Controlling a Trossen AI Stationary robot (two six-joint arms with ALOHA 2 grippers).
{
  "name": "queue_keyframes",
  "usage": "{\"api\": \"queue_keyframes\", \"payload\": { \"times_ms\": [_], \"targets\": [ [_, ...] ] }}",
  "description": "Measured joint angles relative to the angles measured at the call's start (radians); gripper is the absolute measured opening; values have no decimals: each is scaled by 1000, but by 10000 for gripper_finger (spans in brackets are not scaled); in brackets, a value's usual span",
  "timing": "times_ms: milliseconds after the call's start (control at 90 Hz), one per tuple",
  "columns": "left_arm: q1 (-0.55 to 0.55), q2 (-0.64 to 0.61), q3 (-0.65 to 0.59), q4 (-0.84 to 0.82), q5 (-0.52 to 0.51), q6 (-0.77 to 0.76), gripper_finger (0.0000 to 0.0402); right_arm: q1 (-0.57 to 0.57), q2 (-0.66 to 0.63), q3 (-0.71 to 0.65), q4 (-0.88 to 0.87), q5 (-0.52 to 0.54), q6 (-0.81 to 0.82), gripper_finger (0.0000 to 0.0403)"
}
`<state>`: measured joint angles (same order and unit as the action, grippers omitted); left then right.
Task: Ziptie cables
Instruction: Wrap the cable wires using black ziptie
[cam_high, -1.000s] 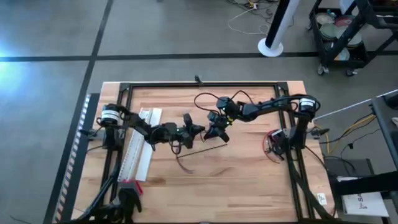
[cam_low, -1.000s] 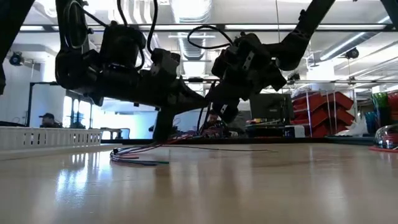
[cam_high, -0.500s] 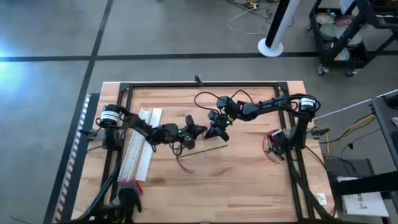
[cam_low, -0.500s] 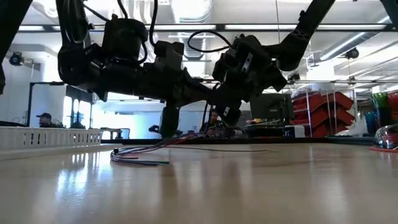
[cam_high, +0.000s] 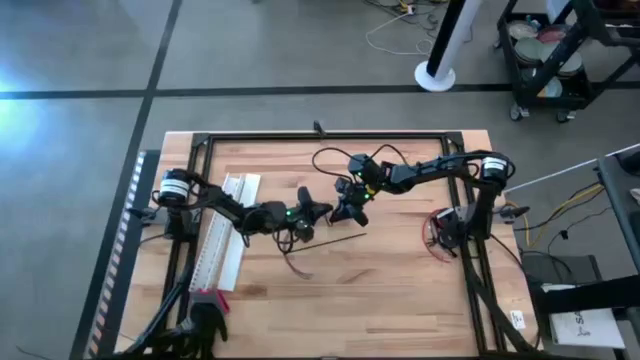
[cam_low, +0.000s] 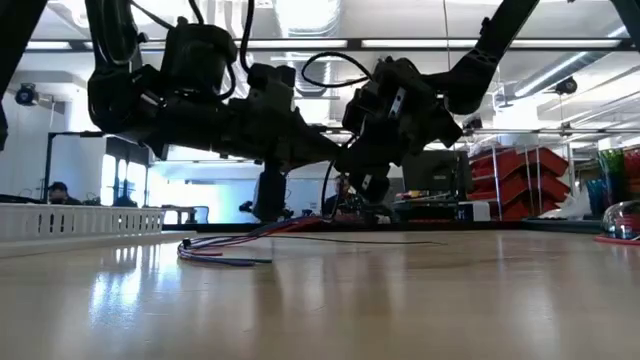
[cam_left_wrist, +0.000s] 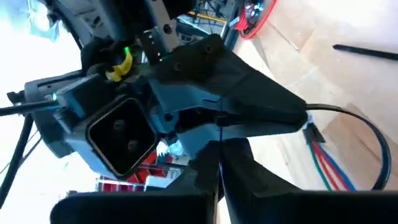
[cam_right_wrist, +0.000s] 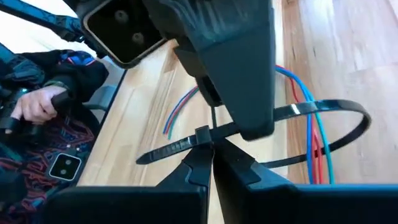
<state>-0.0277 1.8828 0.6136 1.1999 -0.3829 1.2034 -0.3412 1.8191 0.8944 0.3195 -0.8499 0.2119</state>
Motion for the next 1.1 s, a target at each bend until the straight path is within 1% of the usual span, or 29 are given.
{"api": "queue_keyframes", "payload": {
  "times_ms": [89, 200, 278, 356, 433, 544, 656, 733, 811, 889, 1000, 1100],
  "targets": [
    [1, 0, -1, -8, -46, -13, 0, -1, 0, 0, -1, 32, -3, 0],
    [2, -1, -5, -40, -44, -55, 5, 0, 0, 0, -8, 48, -14, 0],
    [2, -7, -5, -108, -30, -98, 21, 1, 0, 0, -9, 48, -23, 0],
    [2, -24, -5, -179, -10, -147, 47, 3, 0, 2, -24, 48, -38, 0],
    [3, -63, -6, -236, 22, -201, 79, 7, 0, 22, -80, 53, -72, 0],
    [21, -147, -6, -318, 91, -268, 125, 14, 0, 72, -208, 100, -144, 0],
    [61, -243, -2, -434, 227, -362, 162, 18, 0, 135, -338, 144, -223, 0],
    [89, -288, 21, -532, 325, -405, 182, 19, 0, 172, -397, 154, -266, 0],
    [105, -297, 53, -622, 365, -409, 196, 20, 0, 203, -433, 155, -306, 0],
    [108, -280, 94, -711, 398, -403, 204, 21, 2, 236, -481, 162, -338, 0],
    [108, -246, 149, -766, 408, -399, 205, 28, 24, 285, -563, 193, -383, 0],
    [112, -231, 172, -795, 409, -397, 198, 44, 49, 318, -617, 245, -411, 0]
  ]
}}
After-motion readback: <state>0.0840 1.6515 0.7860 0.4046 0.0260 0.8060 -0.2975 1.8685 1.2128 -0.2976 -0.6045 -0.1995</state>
